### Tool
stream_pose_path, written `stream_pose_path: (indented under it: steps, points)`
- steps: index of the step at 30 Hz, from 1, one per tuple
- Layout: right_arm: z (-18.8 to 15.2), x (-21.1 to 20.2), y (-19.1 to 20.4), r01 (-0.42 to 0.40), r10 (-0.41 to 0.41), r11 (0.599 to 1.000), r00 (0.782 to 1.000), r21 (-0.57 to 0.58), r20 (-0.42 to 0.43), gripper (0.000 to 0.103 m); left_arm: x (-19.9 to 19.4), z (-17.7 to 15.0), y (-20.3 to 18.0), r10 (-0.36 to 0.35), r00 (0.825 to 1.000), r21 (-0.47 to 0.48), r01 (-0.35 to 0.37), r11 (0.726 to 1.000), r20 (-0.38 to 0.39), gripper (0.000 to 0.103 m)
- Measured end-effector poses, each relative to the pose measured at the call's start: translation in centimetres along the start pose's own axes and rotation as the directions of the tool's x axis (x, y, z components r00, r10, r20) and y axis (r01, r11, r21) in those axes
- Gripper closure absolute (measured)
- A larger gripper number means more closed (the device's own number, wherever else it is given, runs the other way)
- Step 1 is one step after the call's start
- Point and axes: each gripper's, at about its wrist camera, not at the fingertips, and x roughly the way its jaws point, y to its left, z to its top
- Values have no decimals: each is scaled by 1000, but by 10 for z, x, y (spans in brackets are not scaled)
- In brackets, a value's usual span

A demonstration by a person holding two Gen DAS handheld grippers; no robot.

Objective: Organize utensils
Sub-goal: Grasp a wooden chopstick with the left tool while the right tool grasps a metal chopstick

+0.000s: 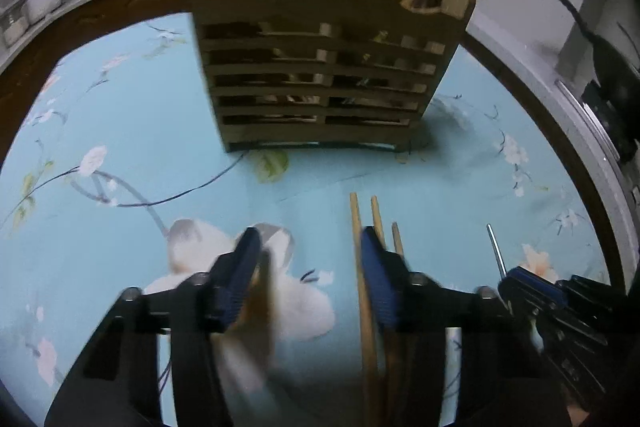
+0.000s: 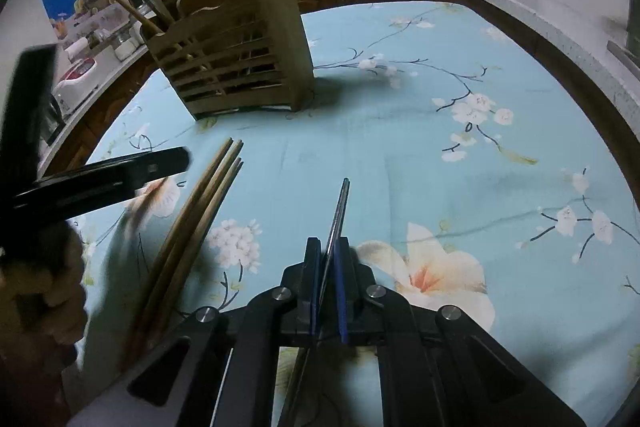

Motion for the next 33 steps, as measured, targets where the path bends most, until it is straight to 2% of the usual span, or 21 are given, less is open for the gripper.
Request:
stream_pose_path:
  steps: [7, 12, 13, 15, 17, 22, 29, 33]
  points:
    - [5, 2, -4, -19, 19, 1000, 1000, 9, -3, 97, 12, 3, -3, -37, 999, 15, 37, 999, -29, 57]
    - [6, 5, -3, -15, 15, 1000, 1000, 10, -1, 97, 15, -5, -21, 48, 999, 136, -46, 990, -12, 59]
    - [7, 5, -3, -15, 15, 1000, 1000, 10, -1, 97, 13, -9, -24, 50, 999, 156, -48, 987, -9, 61]
    - [7, 5, -2, -15, 15, 1000, 1000, 9, -6, 97, 7, -16, -25, 26, 999, 176, -22, 984, -20, 74]
    - [8, 4, -2, -23, 23, 1000, 1000, 7, -8, 92, -1, -26, -24, 12, 999, 198, -5, 980, -34, 78]
    - [18, 12, 2, -8, 7, 1000, 1000, -19, -22, 90, -8, -31, -13, -13, 998, 172, 25, 985, -69, 79]
    - [29, 28, 12, 35, -37, 997, 999, -72, -28, 90, 2, -18, -18, 3, 998, 163, 7, 987, -61, 80]
    - [27, 28, 17, 72, -74, 992, 997, -106, -14, 93, 1, -19, -16, -3, 999, 157, 10, 988, -45, 96]
